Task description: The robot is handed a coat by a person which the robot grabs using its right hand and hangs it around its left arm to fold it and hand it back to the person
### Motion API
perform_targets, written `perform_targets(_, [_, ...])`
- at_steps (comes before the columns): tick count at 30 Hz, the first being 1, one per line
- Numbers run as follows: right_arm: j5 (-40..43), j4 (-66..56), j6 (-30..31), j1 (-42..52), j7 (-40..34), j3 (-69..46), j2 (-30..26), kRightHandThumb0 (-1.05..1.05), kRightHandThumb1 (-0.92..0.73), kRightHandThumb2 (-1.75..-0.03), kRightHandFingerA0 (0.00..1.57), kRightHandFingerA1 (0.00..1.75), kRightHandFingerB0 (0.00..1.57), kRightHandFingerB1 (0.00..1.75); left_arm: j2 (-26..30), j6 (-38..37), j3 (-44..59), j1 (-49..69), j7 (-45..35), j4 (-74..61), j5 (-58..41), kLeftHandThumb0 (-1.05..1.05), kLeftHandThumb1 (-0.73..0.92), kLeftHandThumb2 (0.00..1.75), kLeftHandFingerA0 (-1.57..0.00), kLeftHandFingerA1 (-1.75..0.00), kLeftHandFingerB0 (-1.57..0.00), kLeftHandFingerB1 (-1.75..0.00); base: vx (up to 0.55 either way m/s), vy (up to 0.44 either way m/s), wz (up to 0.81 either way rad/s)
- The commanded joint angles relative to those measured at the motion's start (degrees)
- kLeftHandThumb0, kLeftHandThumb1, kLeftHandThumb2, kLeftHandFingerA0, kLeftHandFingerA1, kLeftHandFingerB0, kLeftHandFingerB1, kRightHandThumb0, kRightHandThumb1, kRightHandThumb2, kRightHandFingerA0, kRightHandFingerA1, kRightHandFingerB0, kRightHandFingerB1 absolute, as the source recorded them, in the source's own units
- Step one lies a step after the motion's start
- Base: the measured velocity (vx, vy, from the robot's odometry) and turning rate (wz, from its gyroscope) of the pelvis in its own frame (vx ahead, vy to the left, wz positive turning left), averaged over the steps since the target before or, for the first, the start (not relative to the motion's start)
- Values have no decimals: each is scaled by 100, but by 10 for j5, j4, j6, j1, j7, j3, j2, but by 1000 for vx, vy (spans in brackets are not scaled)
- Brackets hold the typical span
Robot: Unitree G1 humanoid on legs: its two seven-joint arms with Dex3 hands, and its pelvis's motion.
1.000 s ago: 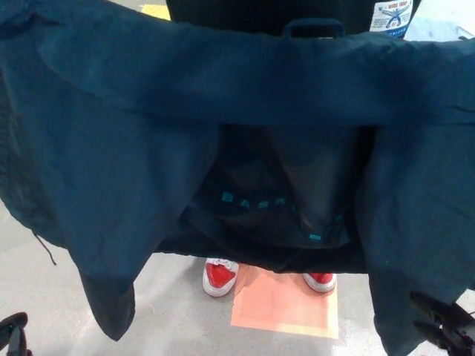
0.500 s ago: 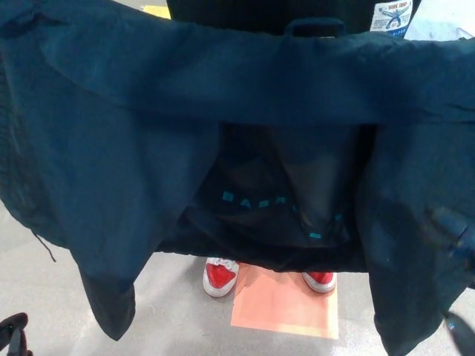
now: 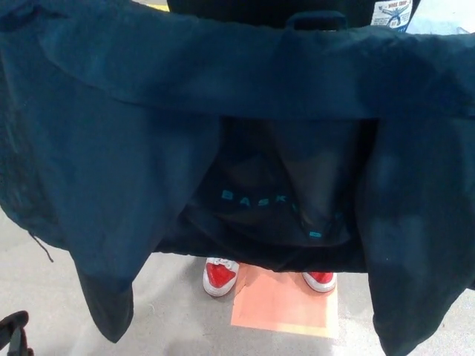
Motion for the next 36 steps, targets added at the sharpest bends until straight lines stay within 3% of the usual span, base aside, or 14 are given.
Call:
perform_targets(1, [-63,129,225,-225,93,108,-105,-86,-78,-116,0,18,0,18,11,-21,7,9,-5,-9,-12,-69,73,106,-4,-41,-4,-38,0,0,0])
perform_targets(6, [-145,252,267,-360,170,216,-118,-92,-92,-125,0,13,0,14,11,-40,4,10,-12,-4,-8,-69,75,107,-3,-37,-3,-36,0,0,0])
perform_targets(10, [-207,354,299,-450,226,306,-108,-85,-92,-127,0,15,0,18,9,-29,8,10,-19,0,-14,-79,78,108,-6,-30,-6,-33,0,0,0])
perform_targets(18, [-274,530,277,-556,265,426,-72,-94,-92,-129,0,14,0,18,6,5,3,2,8,-4,-8,-77,80,109,-6,-30,-6,-31,0,0,0])
perform_targets(20, [-292,572,275,-580,271,454,-61,-96,-84,-124,0,14,0,19,5,5,6,5,1,-8,-13,-76,81,109,-6,-30,-6,-30,0,0,0])
perform_targets(25, [-308,653,247,-629,294,502,-52,-92,-72,-116,0,17,0,20,2,-9,12,12,-3,-9,-19,-77,81,110,-5,-30,-5,-31,0,0,0])
perform_targets(26, [-307,668,244,-639,305,509,-51,-103,-74,-90,0,10,0,20,1,-7,13,12,-5,-8,-21,-78,81,110,-6,-31,-6,-31,0,0,0])
perform_targets(27, [-306,678,240,-646,311,513,-51,-103,-74,-90,0,10,0,20,2,-7,13,12,-4,-8,-20,-78,81,110,-6,-31,-6,-31,0,0,0])
perform_targets(28, [-291,685,248,-651,331,513,-50,-103,-76,-116,0,6,0,11,2,-9,13,14,-4,-9,-20,-77,80,110,-6,-32,-6,-33,0,0,0])
perform_targets(32, [-254,692,229,-664,403,512,-59,-97,-74,-112,0,11,0,12,6,-7,11,15,-4,-10,-17,-78,82,111,-7,-32,-6,-32,0,0,0])
perform_targets(36, [-202,706,237,-668,468,493,-51,-90,-65,-106,0,28,0,23,9,3,13,12,-6,-9,-19,-78,81,111,-7,-31,-7,-30,0,0,0])
